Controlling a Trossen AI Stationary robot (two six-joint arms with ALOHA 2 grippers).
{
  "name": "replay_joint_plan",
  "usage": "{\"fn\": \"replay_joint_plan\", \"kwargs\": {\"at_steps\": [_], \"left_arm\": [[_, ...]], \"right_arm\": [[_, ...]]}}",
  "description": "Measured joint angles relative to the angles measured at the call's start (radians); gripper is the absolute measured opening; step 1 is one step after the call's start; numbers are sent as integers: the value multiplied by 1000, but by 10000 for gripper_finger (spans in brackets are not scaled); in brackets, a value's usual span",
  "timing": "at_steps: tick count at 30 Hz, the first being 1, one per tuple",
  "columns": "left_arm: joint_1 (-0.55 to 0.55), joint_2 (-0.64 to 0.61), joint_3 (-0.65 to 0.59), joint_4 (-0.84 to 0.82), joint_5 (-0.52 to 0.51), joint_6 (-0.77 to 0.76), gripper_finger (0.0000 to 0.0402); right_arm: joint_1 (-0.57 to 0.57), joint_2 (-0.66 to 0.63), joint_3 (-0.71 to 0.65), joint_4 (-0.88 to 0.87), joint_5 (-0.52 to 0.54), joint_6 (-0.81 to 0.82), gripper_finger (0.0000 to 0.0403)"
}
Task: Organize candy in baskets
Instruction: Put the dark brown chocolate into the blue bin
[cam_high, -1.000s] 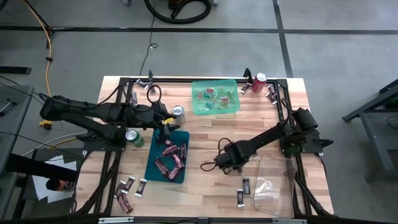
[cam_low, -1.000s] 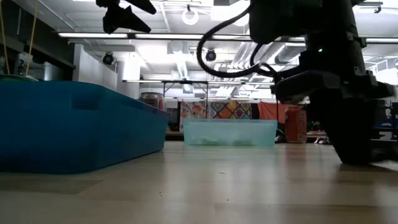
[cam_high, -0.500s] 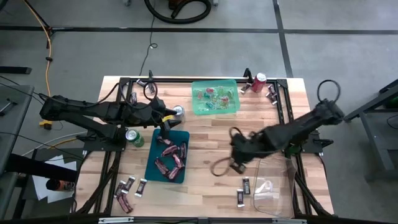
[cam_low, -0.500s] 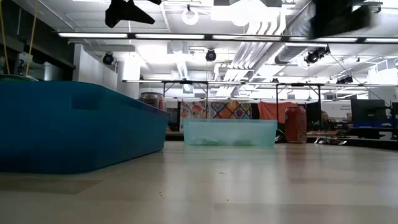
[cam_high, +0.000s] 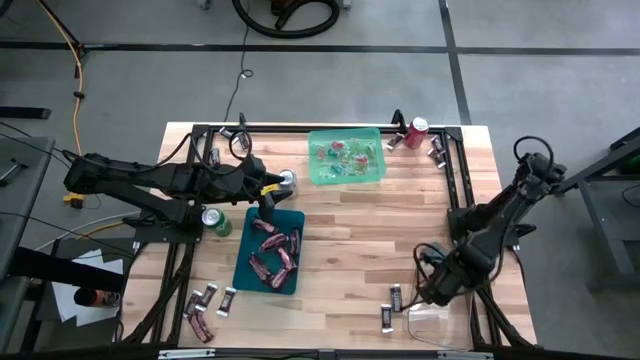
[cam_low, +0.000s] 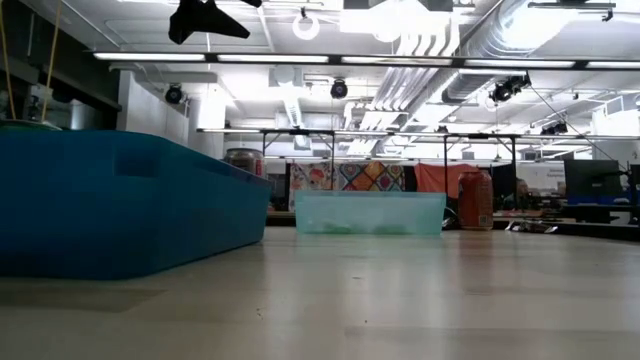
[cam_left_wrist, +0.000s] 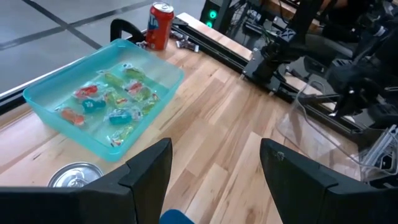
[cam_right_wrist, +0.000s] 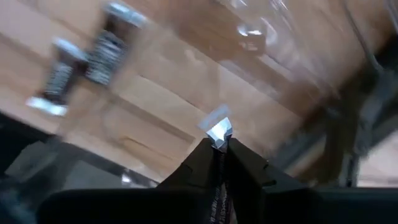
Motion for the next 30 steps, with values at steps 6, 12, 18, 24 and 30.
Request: {"fn": "replay_joint_plan", "kwargs": {"at_steps": [6, 12, 18, 24, 30], "left_arm": [[0, 0, 0, 1, 0, 0, 230], [0, 0, 0, 1, 0, 0, 230], [0, 0, 0, 1, 0, 0, 230], [0, 0, 0, 1, 0, 0, 230], [0, 0, 0, 1, 11, 1, 230]], "right_arm": [[24, 0, -11, 0, 7, 45, 84], [15, 0, 49, -6, 27, -71, 172], [-30, 0, 167, -9, 205, -173, 230], [-186, -1, 268, -72, 480, -241, 238], [-431, -2, 259, -184, 622, -305, 238]]}}
